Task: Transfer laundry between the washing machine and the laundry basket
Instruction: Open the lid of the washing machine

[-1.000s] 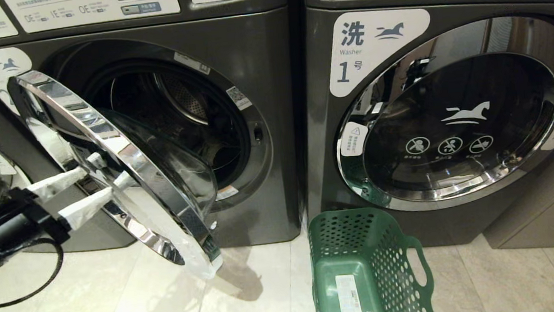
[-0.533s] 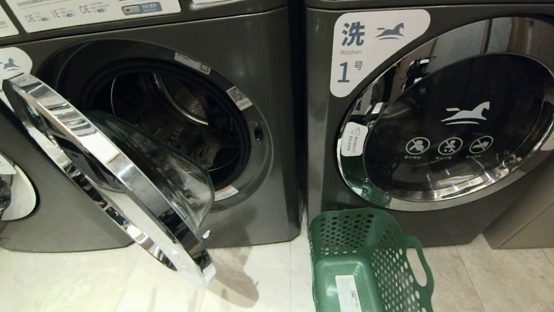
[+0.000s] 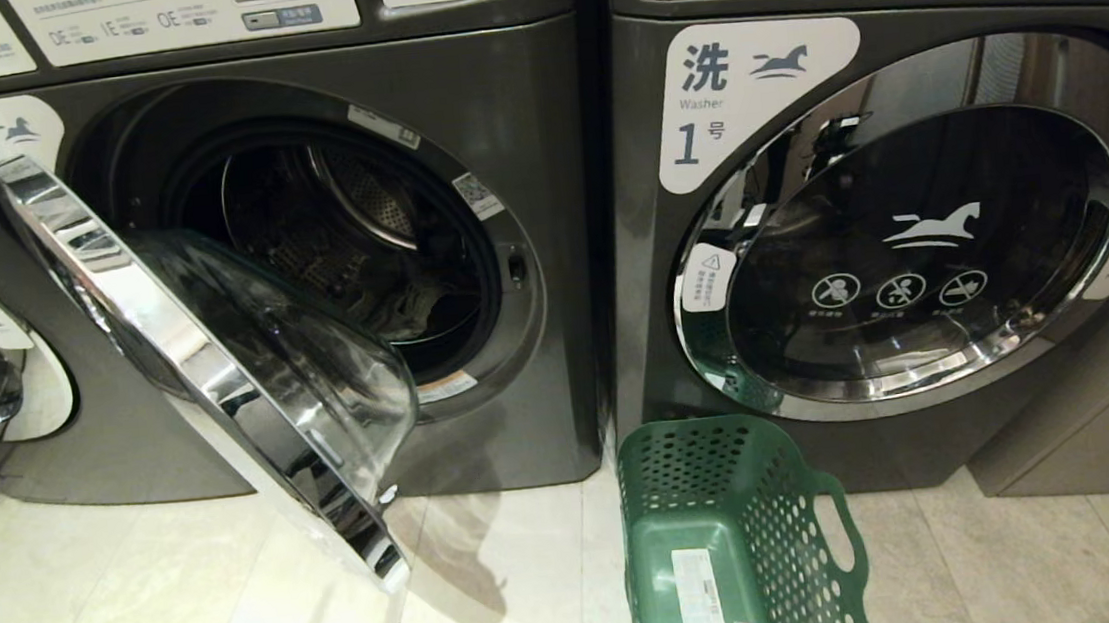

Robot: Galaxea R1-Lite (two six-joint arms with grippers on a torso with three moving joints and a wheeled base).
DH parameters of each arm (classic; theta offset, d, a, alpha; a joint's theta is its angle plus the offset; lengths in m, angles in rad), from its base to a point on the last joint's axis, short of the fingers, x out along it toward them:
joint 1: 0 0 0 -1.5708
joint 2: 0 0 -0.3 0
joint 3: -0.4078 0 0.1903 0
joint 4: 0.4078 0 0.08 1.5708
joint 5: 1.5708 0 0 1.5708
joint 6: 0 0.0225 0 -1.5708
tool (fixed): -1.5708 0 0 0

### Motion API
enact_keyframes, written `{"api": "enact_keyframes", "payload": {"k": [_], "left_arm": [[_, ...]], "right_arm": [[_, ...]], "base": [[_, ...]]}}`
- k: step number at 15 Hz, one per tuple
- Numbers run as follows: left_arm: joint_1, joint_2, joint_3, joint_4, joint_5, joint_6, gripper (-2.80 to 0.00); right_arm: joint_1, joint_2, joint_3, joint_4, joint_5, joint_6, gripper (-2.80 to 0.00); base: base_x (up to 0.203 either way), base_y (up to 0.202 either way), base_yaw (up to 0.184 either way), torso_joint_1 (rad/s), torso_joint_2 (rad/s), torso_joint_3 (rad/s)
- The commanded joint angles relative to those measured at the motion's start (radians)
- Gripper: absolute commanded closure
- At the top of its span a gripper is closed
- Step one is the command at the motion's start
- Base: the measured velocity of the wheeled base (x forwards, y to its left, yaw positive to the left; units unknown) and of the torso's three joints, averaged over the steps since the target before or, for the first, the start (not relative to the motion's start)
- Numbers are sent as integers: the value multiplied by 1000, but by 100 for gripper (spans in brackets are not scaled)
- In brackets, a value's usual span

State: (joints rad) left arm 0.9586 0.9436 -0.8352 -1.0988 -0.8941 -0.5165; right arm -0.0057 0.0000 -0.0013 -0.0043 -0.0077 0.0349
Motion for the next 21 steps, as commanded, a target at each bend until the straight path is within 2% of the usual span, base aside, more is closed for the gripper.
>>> {"api": "enact_keyframes", "payload": {"k": [1, 2, 3, 6, 8, 9, 10, 12, 13, 15, 16, 17, 20, 21], "left_arm": [[-94, -104, -40, 162, -3, -18, -280], [-117, -112, -61, 264, 4, -22, -280], [-138, -112, -108, 337, 21, -24, 0], [-244, -101, -304, 559, 42, -7, 0], [-321, -64, -429, 789, 55, 83, 0], [-377, -29, -483, 884, 103, 166, 0], [-442, 2, -513, 922, 175, 260, 0], [-587, 50, -543, 947, 296, 458, 0], [-661, 69, -551, 954, 357, 586, 0], [-760, 100, -547, 963, 446, 786, 0], [-772, 116, -536, 986, 469, 825, 0], [-775, 126, -536, 1026, 473, 835, 0], [-808, 210, -555, 1141, 471, 830, 0], [-843, 256, -578, 1156, 471, 826, 0]], "right_arm": [[0, 2, 0, 0, 0, 0, 0], [0, 2, 0, 0, 0, 0, 0], [0, 2, 0, 0, 0, 0, 0], [0, 2, 0, 0, 0, 0, 0], [0, 2, 0, 0, 0, 0, 0], [0, 2, 0, 0, 0, 0, 0], [0, 2, 0, 0, 0, 0, 0], [1, 2, 0, 0, 0, 0, 0], [0, 2, 0, 0, 0, 0, 0], [0, 2, 0, 0, 0, 0, 0], [0, 2, 0, 0, 0, 0, 0], [0, 2, 0, 0, 0, 0, 0], [0, 2, 0, 0, 0, 0, 0], [0, 2, 0, 0, 0, 0, 0]], "base": [[0, 0, 0, 0, 0, 0], [0, 0, 0, 0, 0, 0], [0, 0, 0, 0, 0, 0], [0, 0, 0, 0, 0, 0], [0, 0, 0, 0, 0, 0], [0, 0, 0, 0, 0, 0], [0, 0, 0, 0, 0, 0], [0, 0, 0, 0, 0, 0], [0, 0, 0, 0, 0, 0], [0, 0, 0, 0, 0, 0], [0, 0, 0, 0, 0, 0], [0, 0, 0, 0, 0, 0], [0, 0, 0, 0, 0, 0], [0, 0, 0, 0, 0, 0]]}}
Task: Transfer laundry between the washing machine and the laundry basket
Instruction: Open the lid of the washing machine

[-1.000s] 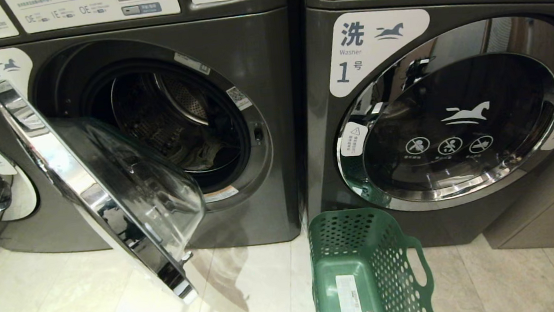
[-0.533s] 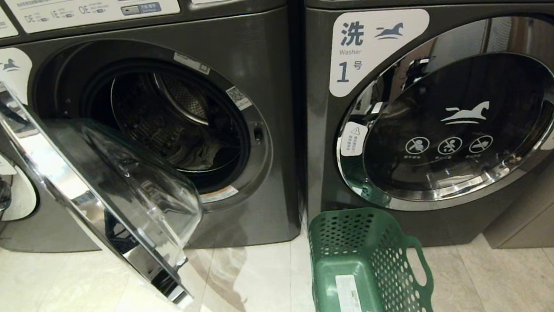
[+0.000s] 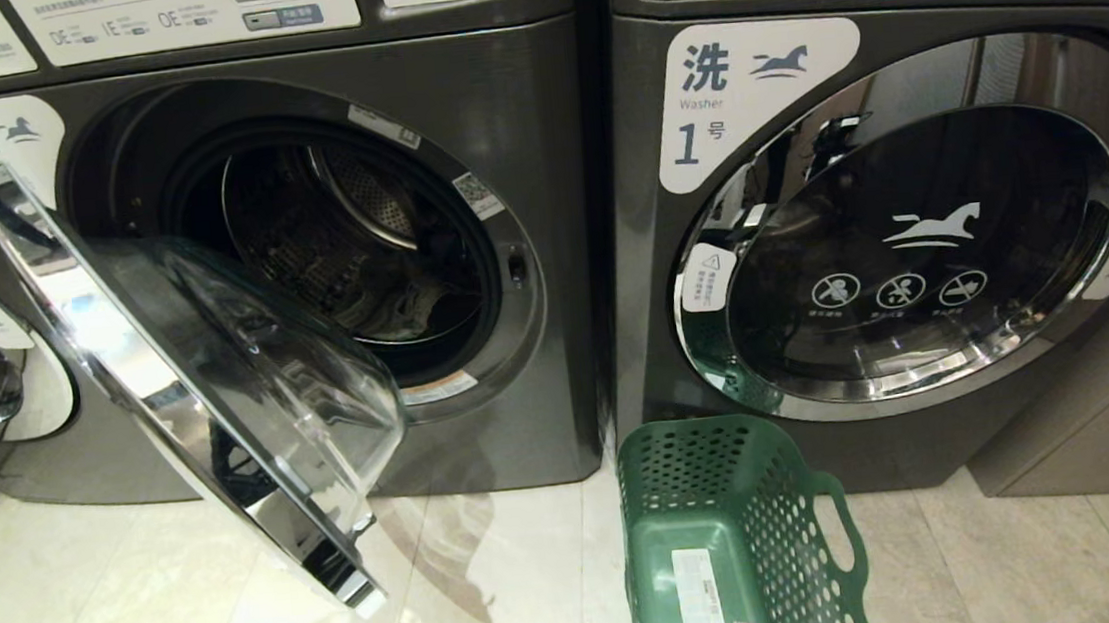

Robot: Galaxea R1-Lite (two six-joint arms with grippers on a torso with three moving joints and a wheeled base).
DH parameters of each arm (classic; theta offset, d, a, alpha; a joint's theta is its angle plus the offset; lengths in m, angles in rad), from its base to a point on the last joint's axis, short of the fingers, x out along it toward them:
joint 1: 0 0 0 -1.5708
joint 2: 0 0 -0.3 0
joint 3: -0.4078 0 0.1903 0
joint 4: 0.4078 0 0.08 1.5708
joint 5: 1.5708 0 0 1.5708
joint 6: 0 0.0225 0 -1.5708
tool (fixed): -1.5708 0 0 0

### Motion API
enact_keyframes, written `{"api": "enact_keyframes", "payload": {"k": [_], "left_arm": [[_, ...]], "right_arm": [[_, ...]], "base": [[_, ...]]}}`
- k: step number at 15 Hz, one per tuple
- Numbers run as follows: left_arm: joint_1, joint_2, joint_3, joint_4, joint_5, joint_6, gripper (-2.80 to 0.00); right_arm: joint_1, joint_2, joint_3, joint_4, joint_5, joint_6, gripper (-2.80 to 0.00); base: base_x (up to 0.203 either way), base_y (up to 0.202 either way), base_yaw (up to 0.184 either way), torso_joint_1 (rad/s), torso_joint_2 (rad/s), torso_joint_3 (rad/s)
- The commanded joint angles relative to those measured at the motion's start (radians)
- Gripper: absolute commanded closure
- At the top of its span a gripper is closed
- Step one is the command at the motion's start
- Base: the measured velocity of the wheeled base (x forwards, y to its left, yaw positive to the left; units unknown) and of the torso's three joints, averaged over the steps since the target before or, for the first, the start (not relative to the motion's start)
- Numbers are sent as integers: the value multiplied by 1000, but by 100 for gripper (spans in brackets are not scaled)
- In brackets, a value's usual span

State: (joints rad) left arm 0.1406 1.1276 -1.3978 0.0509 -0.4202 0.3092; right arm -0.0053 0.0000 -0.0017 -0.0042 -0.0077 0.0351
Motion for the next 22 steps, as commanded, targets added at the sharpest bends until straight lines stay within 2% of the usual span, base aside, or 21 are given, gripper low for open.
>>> {"api": "enact_keyframes", "payload": {"k": [1, 4, 7, 12, 14, 18, 22], "left_arm": [[-78, 123, -45, 13, -2, -1, 0], [-214, 269, -132, 32, 0, 29, 0], [-264, 319, -159, 157, 25, 137, 0], [-264, 312, -161, 450, 91, 183, 0], [-263, 312, -161, 473, 136, 203, 0], [-242, 315, -159, 532, 238, 204, 0], [-123, 295, -137, 537, 262, 205, 0]], "right_arm": [[-1, 2, 0, 0, 0, 0, 0], [-1, 2, 0, 0, 0, 0, 0], [0, 2, 0, 0, 0, 0, 0], [-1, 2, 0, 0, 0, 0, 0], [-1, 2, 0, 0, 0, 0, 0], [-1, 2, 0, 0, 0, 0, 0], [0, 2, 0, 0, 0, 0, 0]], "base": [[0, 0, 0, 0, 0, 0], [0, 0, 0, 0, 0, 0], [0, 0, 0, 0, 0, 0], [0, 0, 0, 0, 0, 0], [0, 0, 0, 0, 0, 0], [0, 0, 0, 0, 0, 0], [0, 0, 0, 0, 0, 0]]}}
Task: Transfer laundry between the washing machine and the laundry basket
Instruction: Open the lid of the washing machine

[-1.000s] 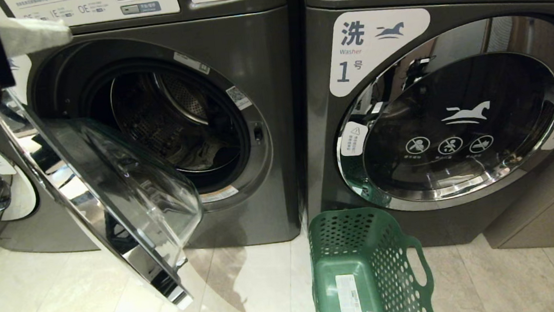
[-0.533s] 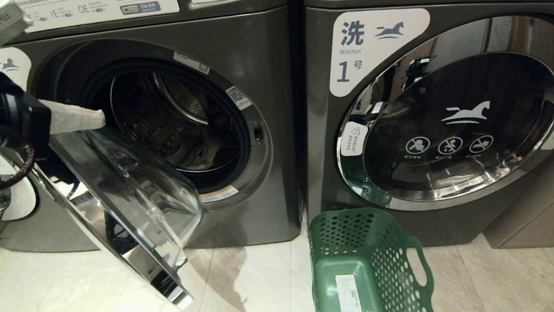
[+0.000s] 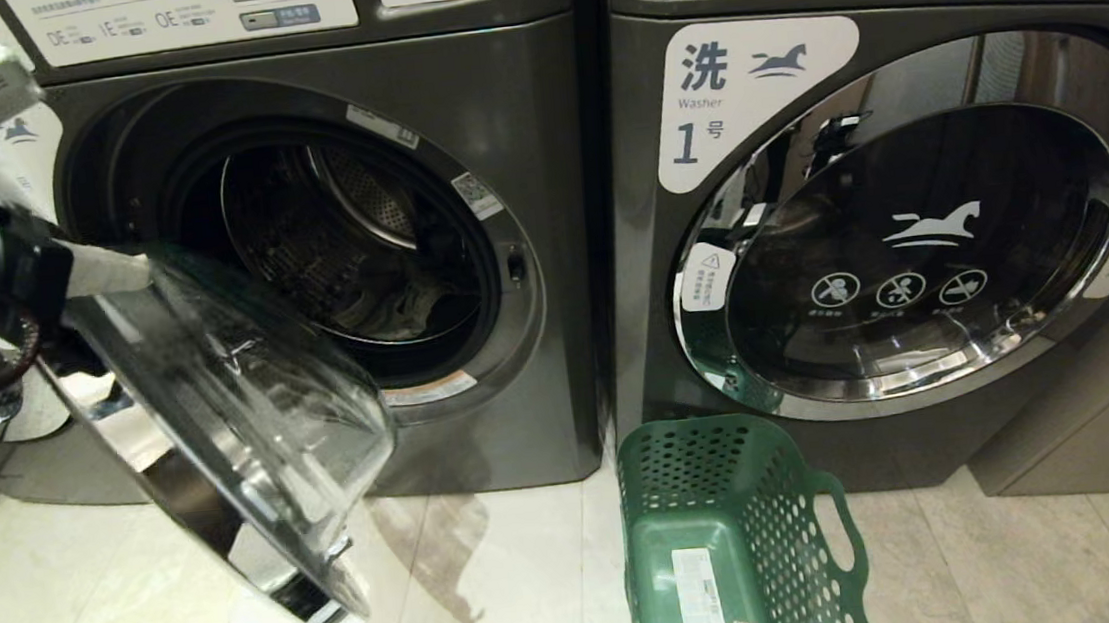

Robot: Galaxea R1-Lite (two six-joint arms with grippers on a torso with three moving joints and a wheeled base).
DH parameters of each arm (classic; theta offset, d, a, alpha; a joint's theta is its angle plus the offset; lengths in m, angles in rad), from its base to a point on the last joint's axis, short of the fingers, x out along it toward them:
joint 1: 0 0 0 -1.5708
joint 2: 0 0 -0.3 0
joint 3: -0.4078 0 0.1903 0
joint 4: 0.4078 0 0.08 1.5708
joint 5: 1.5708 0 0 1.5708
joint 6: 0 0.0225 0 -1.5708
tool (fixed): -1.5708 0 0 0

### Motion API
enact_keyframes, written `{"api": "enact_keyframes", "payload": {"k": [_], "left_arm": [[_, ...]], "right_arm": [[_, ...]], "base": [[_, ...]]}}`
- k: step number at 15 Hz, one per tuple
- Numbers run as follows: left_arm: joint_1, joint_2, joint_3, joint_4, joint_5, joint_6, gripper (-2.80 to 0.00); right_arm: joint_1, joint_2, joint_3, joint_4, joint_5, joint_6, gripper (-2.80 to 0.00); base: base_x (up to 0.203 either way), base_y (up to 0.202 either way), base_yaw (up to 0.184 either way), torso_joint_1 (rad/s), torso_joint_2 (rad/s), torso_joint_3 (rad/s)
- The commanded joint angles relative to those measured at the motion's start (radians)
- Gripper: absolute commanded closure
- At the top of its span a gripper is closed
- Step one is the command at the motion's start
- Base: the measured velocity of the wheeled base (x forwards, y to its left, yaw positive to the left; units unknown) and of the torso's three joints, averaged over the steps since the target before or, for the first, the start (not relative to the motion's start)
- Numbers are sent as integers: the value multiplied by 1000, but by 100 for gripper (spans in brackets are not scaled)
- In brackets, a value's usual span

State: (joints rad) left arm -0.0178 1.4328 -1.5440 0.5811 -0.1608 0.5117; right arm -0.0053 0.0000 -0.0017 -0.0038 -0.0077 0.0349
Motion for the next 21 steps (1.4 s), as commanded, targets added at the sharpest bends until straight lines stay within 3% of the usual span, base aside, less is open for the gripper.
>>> {"api": "enact_keyframes", "payload": {"k": [1, 3, 6, 8, 11, 15, 18, 21], "left_arm": [[72, -27, 30, 6, 3, 8, 0], [155, -52, 58, 5, -1, 34, 0], [341, -79, 74, 3, -19, 104, 0], [456, -104, 88, 4, -88, 137, 0], [604, -131, 104, -1, -127, 180, 0], [816, -130, 116, -6, -233, 199, 0], [931, -108, 143, -12, -276, 200, 0], [978, -61, 148, -19, -277, 201, 0]], "right_arm": [[0, 2, 0, -1, 0, 0, 0], [-1, 2, 2, -1, 0, 0, 0], [-1, 2, 0, -1, 0, 0, 0], [-1, 2, 0, -1, 0, 0, 0], [-1, 2, 0, -1, 0, 0, 0], [-1, 2, 0, -1, 0, 0, 0], [-1, 2, 0, -1, 0, 0, 0], [-1, 2, 0, -1, 0, 0, 0]], "base": [[0, 0, 0, 0, 0, 0], [0, 0, 0, 0, 0, 0], [0, 0, 0, 0, 0, 0], [0, 0, 0, 0, 0, 0], [0, 0, 0, 0, 0, 0], [0, 0, 0, 0, 0, 0], [0, 0, 0, 0, 0, 0], [0, 0, 0, 0, 0, 0]]}}
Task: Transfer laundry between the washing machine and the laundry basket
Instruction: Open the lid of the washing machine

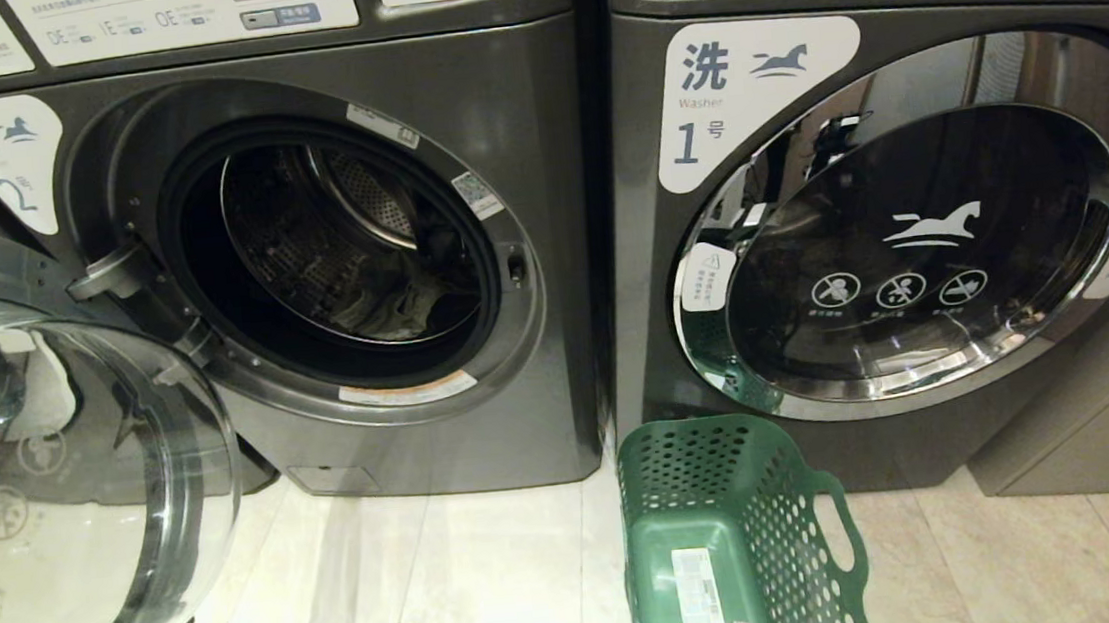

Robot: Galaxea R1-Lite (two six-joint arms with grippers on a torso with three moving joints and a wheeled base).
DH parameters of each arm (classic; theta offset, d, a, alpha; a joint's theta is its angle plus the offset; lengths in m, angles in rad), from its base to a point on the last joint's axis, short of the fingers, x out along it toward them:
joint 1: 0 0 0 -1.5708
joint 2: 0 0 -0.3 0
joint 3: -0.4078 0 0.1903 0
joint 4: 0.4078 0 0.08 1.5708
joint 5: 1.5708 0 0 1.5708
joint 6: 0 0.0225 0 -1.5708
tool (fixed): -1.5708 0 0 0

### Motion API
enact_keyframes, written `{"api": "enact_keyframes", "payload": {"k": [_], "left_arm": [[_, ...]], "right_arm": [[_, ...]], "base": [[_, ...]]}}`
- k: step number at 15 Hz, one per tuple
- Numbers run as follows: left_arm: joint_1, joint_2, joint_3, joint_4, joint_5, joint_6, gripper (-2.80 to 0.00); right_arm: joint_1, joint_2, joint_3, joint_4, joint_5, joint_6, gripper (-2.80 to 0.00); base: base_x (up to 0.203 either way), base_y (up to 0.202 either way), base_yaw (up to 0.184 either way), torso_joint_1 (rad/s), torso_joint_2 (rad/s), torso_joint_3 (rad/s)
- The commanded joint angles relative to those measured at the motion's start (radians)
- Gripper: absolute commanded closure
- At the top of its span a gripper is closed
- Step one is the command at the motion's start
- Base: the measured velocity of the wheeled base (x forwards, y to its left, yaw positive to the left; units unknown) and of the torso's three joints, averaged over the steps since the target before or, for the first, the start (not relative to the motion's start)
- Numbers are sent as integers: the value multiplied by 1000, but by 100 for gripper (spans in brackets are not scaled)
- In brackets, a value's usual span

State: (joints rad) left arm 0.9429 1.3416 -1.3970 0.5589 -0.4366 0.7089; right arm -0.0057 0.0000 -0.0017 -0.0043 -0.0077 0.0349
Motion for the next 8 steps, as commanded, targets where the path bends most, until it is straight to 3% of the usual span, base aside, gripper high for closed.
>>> {"api": "enact_keyframes", "payload": {"k": [1, 8], "left_arm": [[30, 46, 1, -24, -1, 4, 0], [169, 224, -9, -242, 1, -1, 0]], "right_arm": [[0, 2, 0, 0, 0, 0, 0], [0, 2, 1, 0, 0, 0, 0]], "base": [[0, 0, 0, 0, 0, 0], [0, 0, 0, 0, 0, 0]]}}
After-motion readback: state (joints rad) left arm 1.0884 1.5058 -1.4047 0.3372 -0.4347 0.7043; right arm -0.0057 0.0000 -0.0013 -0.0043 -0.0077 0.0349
